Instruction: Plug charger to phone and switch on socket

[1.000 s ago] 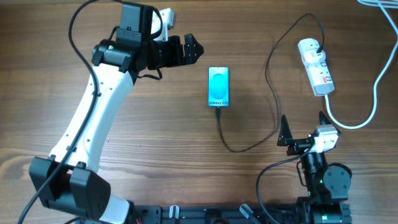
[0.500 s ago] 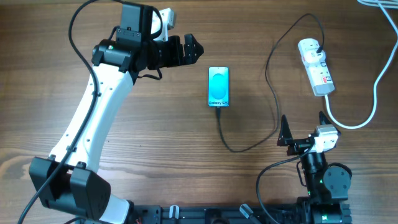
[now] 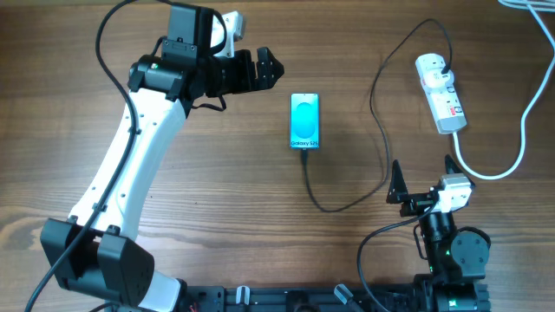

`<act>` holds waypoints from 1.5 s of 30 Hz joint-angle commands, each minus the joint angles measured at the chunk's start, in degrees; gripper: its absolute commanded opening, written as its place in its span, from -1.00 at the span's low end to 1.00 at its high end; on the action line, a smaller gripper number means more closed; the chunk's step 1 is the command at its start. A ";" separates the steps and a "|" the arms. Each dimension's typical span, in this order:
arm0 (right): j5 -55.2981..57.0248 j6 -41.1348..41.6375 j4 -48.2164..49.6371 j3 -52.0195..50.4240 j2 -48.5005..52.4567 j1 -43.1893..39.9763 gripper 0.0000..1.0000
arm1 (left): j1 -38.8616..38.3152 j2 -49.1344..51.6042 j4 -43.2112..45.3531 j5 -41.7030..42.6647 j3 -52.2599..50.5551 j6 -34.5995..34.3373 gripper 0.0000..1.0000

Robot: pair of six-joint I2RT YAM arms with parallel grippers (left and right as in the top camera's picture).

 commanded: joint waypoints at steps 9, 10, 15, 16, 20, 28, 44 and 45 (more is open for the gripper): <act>0.76 0.28 0.17 -0.04 -0.68 0.07 0.99 | -0.04 0.26 -0.28 -2.25 -0.09 1.14 1.00; 0.76 0.28 0.17 -0.04 -0.68 0.07 0.99 | -0.04 0.15 -0.20 -2.25 -0.09 1.14 1.00; 0.76 0.26 0.17 -0.04 -0.68 0.07 1.00 | -0.07 -1.75 -3.06 -7.15 -0.09 1.14 1.00; 0.76 0.31 0.17 -0.04 -0.68 0.07 0.99 | -0.11 -2.08 -4.83 -8.52 -0.11 1.11 1.00; 0.76 0.28 0.17 -0.04 -0.68 0.07 0.99 | -0.11 -3.89 -16.17 -18.80 -1.84 0.87 1.00; 0.76 0.28 0.17 -0.04 -0.68 0.07 0.99 | 0.09 -16.22 -5.68 -23.19 -21.62 0.87 1.00; 0.76 0.28 0.17 -0.04 -0.68 0.07 0.99 | 6.93 -45.40 6.69 -19.54 -50.42 0.70 1.00; 0.76 0.28 0.17 -0.04 -0.68 0.07 0.99 | 7.26 -47.28 6.69 -19.54 -51.28 0.72 1.00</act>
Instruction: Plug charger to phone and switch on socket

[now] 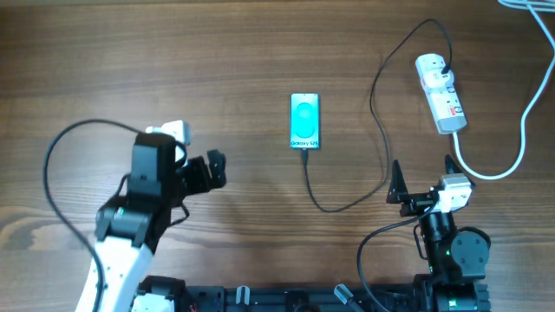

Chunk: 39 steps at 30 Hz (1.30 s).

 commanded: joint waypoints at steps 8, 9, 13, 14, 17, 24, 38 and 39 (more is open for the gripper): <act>0.76 0.31 0.15 -0.04 -0.68 0.07 0.99 | 1.51 -17.79 3.45 0.63 -10.12 0.98 1.00; 0.76 0.31 0.15 -0.04 -0.68 0.07 1.00 | 1.51 -19.26 4.76 0.68 -11.74 0.96 1.00; 0.76 0.31 0.15 -0.04 -0.68 0.07 1.00 | 1.51 -23.37 10.21 0.76 -17.57 0.96 1.00; 0.76 0.31 0.15 -0.04 -0.68 0.07 1.00 | 1.51 -24.09 11.34 0.92 -18.71 0.96 1.00; 0.76 0.28 0.15 -0.04 -0.68 0.07 0.99 | 1.51 -25.49 14.71 0.96 -21.44 0.94 1.00; 0.76 0.31 0.15 -0.04 -0.68 0.07 0.99 | 1.51 -30.95 18.29 1.38 -24.94 0.92 1.00; 0.76 0.31 0.15 -0.07 -0.68 0.07 0.99 | 2.29 -53.05 19.45 1.57 -34.34 0.94 1.00; 0.76 0.31 0.15 -0.07 -0.68 0.07 0.99 | 2.71 -53.40 20.22 1.57 -34.95 0.92 1.00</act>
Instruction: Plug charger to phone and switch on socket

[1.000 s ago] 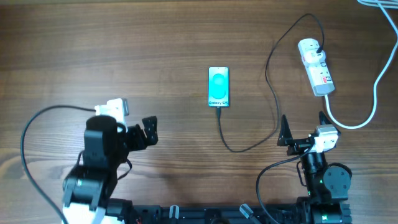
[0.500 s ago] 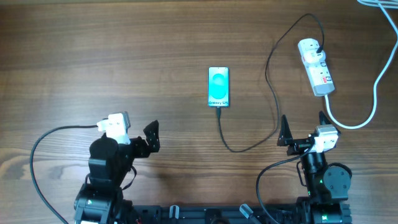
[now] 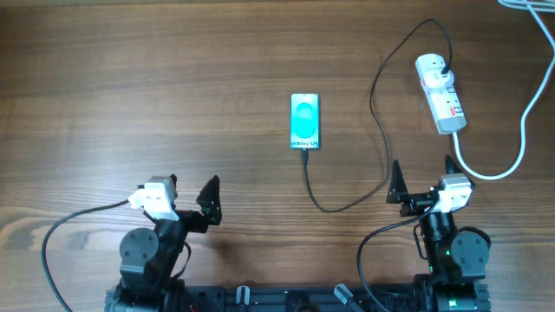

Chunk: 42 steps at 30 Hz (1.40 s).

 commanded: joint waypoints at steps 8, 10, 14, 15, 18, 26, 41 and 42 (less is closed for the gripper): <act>0.76 0.31 0.15 -0.04 -0.68 0.07 0.99 | 4.85 -2.82 6.27 0.66 -3.93 0.98 1.00; 0.76 0.28 0.15 -0.04 -0.68 0.07 1.00 | 5.68 -2.82 8.33 0.70 -4.63 0.98 1.00; 0.76 0.31 0.15 -0.04 -0.68 0.07 0.99 | 6.19 -2.82 15.89 0.72 -7.76 0.96 1.00; 0.76 0.28 0.15 -0.04 -0.68 0.07 1.00 | 6.19 -2.82 17.05 0.90 -8.22 1.03 1.00; 0.76 0.31 0.15 -0.04 -0.68 0.07 0.99 | 6.29 -2.82 19.23 1.33 -8.22 3.63 1.00; 0.76 0.28 0.15 -0.04 -0.68 0.07 1.00 | 8.98 -2.82 17.00 1.09 -8.22 11.50 1.00; 0.76 0.31 0.15 -0.04 -0.68 0.07 1.00 | 10.29 -2.82 15.34 -6.88 -8.22 15.98 1.00; 0.76 0.31 0.15 -0.04 -0.68 0.07 1.00 | 10.29 -2.82 15.32 -6.86 -8.22 15.98 1.00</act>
